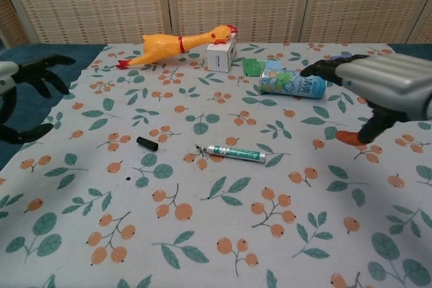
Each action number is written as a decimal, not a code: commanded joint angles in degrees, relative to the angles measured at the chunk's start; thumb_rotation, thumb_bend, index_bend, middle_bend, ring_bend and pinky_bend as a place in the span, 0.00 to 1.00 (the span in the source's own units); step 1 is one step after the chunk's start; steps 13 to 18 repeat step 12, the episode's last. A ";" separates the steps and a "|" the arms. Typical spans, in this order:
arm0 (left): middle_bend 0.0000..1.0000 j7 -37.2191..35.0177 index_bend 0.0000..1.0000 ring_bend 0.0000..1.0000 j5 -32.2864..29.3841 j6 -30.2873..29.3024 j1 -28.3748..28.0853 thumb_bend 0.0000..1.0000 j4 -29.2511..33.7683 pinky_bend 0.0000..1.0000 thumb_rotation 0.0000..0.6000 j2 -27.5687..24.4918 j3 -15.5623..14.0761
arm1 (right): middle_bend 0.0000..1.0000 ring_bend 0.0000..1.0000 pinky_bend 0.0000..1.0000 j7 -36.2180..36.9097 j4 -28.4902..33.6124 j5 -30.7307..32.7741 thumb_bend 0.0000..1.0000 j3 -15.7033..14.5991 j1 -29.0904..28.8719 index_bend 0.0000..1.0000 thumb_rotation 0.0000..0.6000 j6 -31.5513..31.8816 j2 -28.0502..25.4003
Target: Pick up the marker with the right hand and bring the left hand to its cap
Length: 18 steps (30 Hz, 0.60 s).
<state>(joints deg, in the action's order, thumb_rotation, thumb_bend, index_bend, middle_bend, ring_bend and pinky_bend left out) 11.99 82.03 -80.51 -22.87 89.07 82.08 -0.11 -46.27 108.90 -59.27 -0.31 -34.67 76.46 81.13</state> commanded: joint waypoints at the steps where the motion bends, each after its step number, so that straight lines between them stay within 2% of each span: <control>1: 0.00 -13.27 0.00 0.00 4.66 -9.16 9.91 0.36 -9.29 0.15 1.00 -4.66 -5.83 | 0.00 0.00 0.00 13.77 -1.70 -18.69 0.21 -13.11 16.94 0.00 1.00 18.46 -11.32; 3: 0.00 -14.42 0.00 0.00 3.14 -7.94 11.13 0.36 -12.04 0.09 1.00 -5.21 -6.25 | 0.00 0.00 0.00 17.04 -4.45 -20.60 0.20 -14.00 20.30 0.00 1.00 22.11 -12.67; 5: 0.00 -14.32 0.00 0.00 2.50 -5.65 11.16 0.36 -11.81 0.04 1.00 -7.61 -6.73 | 0.00 0.00 0.00 21.32 -7.64 -21.81 0.19 -14.24 23.30 0.00 1.00 24.84 -14.00; 7: 0.00 -14.90 0.00 0.00 3.44 -5.36 10.96 0.37 -10.86 0.04 1.00 -9.59 -6.65 | 0.00 0.00 0.00 26.08 -10.41 -20.85 0.18 -13.74 25.22 0.00 1.00 24.94 -15.17; 9: 0.00 -14.94 0.00 0.00 4.92 -5.96 10.99 0.37 -9.85 0.04 1.00 -10.79 -6.71 | 0.00 0.00 0.00 28.91 -10.24 -19.94 0.18 -13.42 25.49 0.00 1.00 22.93 -16.92; 12: 0.00 -14.72 0.00 0.00 8.06 -8.10 11.45 0.37 -9.11 0.04 1.00 -11.35 -6.88 | 0.00 0.00 0.00 29.65 -10.88 -21.39 0.17 -12.02 25.88 0.00 1.00 22.86 -17.95; 18: 0.00 -14.72 0.00 0.00 8.06 -8.10 11.45 0.37 -9.11 0.04 1.00 -11.35 -6.88 | 0.00 0.00 0.00 29.65 -10.88 -21.39 0.17 -12.02 25.88 0.00 1.00 22.86 -17.95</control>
